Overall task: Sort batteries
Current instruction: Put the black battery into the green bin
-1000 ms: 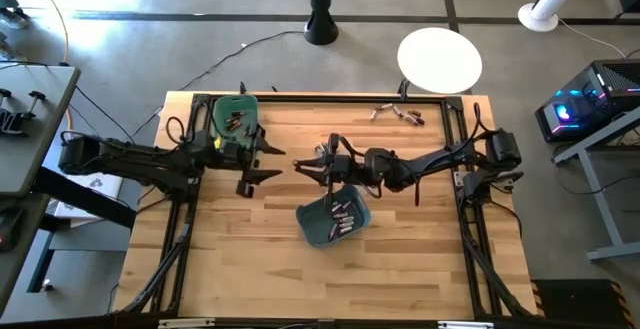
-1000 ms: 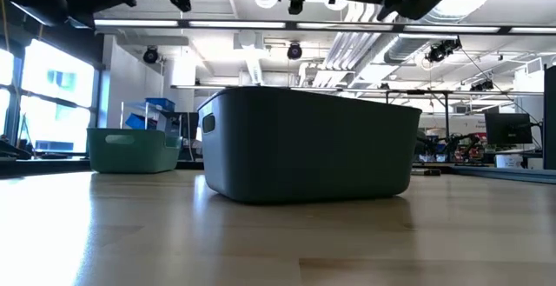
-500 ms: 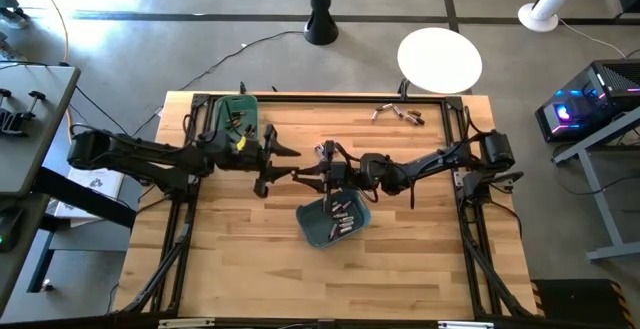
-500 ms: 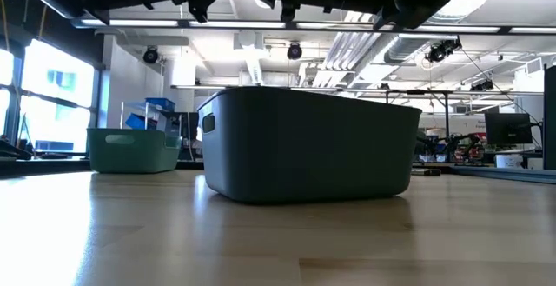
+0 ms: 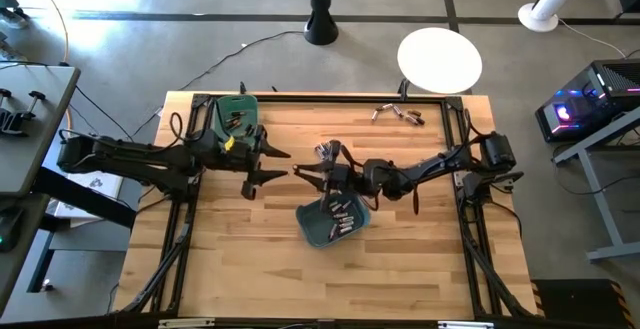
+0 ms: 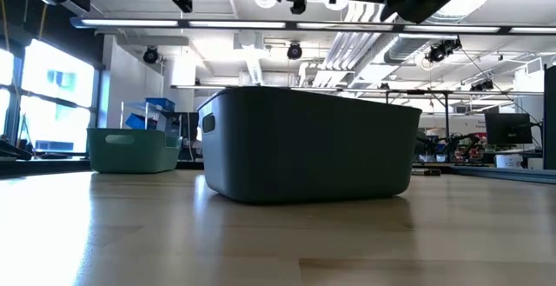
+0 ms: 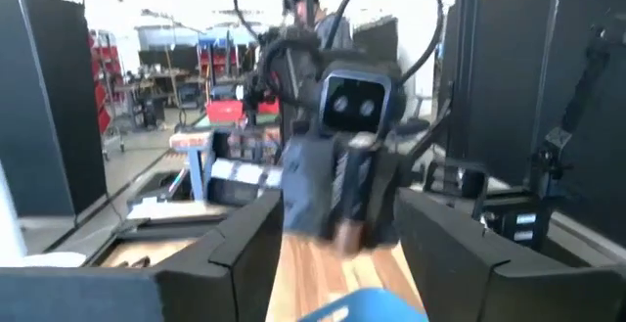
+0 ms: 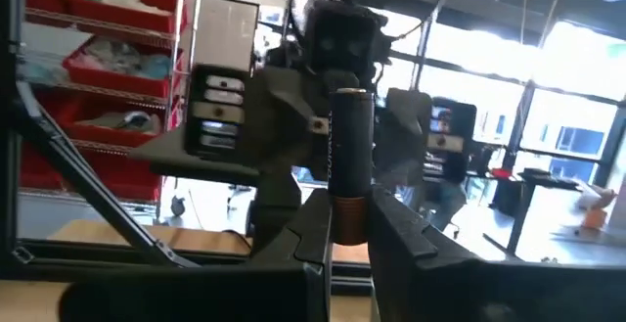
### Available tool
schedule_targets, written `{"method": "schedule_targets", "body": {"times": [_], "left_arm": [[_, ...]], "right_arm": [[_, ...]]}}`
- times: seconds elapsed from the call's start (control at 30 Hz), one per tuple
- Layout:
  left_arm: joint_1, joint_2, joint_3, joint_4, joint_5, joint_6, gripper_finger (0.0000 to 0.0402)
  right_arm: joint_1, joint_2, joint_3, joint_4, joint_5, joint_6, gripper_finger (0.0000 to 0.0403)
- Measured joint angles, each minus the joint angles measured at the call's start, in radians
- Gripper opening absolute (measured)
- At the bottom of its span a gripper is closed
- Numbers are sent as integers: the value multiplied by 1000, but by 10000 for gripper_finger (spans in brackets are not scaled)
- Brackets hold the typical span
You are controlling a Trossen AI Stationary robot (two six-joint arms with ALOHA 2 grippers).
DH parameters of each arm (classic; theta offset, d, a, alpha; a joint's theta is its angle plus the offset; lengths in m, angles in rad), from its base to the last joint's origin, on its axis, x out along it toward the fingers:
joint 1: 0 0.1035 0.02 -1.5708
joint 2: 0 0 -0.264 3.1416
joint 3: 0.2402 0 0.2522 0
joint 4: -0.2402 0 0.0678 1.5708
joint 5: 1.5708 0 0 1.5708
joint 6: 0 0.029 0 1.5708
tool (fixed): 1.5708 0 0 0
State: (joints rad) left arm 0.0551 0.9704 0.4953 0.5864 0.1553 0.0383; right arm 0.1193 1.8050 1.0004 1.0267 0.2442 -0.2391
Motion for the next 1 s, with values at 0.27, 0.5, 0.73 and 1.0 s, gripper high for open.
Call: {"method": "schedule_targets", "body": {"times": [0.27,0.5,0.73,1.0], "left_arm": [[-6,145,-1,189,-4,-2,208],[-6,177,-1,235,-4,-8,182],[-6,176,-1,218,2,-8,121],[-5,176,-1,204,102,45,37]], "right_arm": [[-10,0,0,-30,-17,25,26],[-11,0,0,-58,-17,28,26],[-10,0,0,-58,-18,31,29],[-8,0,0,-66,-28,82,51]]}}
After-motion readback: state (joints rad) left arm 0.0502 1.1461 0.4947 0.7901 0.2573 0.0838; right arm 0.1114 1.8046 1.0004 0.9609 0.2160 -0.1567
